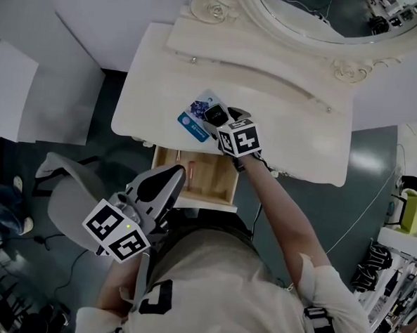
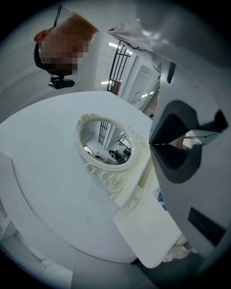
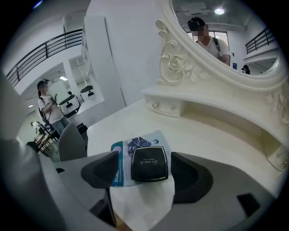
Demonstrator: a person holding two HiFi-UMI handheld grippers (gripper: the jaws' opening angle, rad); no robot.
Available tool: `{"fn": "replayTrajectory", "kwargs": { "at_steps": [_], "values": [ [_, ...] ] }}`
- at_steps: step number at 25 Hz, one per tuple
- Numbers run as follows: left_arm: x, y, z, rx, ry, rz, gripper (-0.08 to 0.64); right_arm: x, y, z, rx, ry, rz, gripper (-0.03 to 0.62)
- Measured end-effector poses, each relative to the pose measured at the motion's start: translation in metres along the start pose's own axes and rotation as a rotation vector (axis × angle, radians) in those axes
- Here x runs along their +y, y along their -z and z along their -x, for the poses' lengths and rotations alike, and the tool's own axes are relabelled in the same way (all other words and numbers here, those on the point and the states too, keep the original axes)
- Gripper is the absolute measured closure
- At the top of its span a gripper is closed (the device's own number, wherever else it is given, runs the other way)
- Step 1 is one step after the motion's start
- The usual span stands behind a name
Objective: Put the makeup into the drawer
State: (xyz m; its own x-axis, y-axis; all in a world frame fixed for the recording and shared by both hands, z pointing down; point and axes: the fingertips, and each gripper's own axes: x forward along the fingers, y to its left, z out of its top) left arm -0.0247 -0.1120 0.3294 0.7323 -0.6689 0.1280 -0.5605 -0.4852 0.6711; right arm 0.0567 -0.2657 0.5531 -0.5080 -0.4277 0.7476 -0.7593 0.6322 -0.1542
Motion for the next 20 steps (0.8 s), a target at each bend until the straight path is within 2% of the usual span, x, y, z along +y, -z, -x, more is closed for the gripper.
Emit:
{"fn": "replayTrajectory", "kwargs": {
  "at_steps": [5, 10, 20],
  "values": [
    [0.007, -0.002, 0.006, -0.008, -0.013, 0.007, 0.502, -0.003, 0.009, -0.019, 0.057, 0.019, 0.048, 0.256],
    [0.011, -0.003, 0.013, -0.017, -0.030, 0.010, 0.502, -0.006, 0.020, -0.031, 0.097, 0.030, 0.056, 0.258],
    [0.010, -0.006, 0.022, -0.032, -0.040, 0.001, 0.502, -0.009, 0.022, -0.032, 0.108, 0.050, 0.066, 0.259]
  ]
}}
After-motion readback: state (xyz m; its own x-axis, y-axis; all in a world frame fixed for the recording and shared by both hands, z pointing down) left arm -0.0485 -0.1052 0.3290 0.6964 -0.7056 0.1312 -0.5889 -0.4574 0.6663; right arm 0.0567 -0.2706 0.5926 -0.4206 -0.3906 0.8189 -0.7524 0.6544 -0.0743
